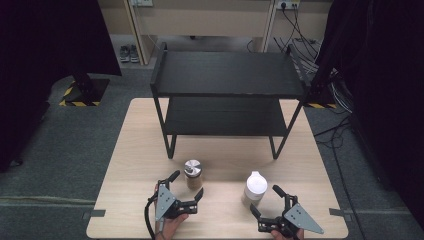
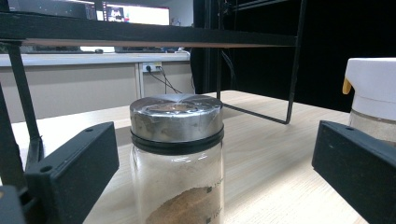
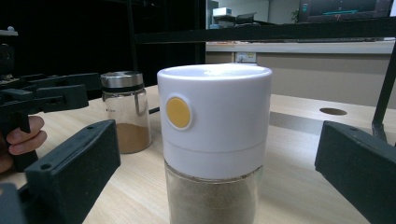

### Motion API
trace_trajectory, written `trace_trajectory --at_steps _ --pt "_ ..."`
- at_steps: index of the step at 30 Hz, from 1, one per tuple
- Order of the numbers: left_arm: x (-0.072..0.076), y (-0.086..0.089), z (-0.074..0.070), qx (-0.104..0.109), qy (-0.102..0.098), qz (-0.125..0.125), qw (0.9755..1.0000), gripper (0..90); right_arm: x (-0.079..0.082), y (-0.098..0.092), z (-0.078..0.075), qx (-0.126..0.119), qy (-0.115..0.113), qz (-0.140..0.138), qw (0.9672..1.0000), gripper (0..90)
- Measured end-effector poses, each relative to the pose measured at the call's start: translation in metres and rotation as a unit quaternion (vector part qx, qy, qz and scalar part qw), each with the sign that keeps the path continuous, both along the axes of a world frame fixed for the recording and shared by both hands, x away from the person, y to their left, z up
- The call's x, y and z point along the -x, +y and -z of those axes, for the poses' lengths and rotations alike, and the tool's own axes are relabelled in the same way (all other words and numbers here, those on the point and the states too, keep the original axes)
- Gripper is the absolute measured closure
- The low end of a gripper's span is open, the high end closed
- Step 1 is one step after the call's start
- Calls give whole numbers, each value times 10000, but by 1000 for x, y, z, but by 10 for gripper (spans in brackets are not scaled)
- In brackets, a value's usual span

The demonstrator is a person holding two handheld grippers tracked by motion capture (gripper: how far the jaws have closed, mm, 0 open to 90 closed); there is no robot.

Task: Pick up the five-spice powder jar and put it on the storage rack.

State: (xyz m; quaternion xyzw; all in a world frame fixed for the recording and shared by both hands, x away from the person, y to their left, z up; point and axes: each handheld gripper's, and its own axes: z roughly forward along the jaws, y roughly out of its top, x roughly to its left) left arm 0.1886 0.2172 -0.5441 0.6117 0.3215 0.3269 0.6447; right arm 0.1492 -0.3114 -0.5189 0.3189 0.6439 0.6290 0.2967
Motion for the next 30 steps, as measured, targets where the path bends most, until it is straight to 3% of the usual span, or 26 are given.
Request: trace_trajectory --at_steps 11,17,22,28,30 --pt "-5 3 -2 81 115 93 9999 3 -1 0 1 -25 17 -21 10000 5" --pt "-12 -2 -10 -92 252 84 9996 1 -1 0 1 -42 15 -43 10000 5" --pt "-18 -5 -16 -232 223 -21 9995 3 -1 0 1 -48 22 -52 10000 5" --pt "-28 0 -20 -97 410 -79 9991 1 -1 0 1 -50 28 -55 10000 5" --pt "-29 1 -21 -178 409 -69 9990 2 -2 0 1 -57 27 -62 10000 5"
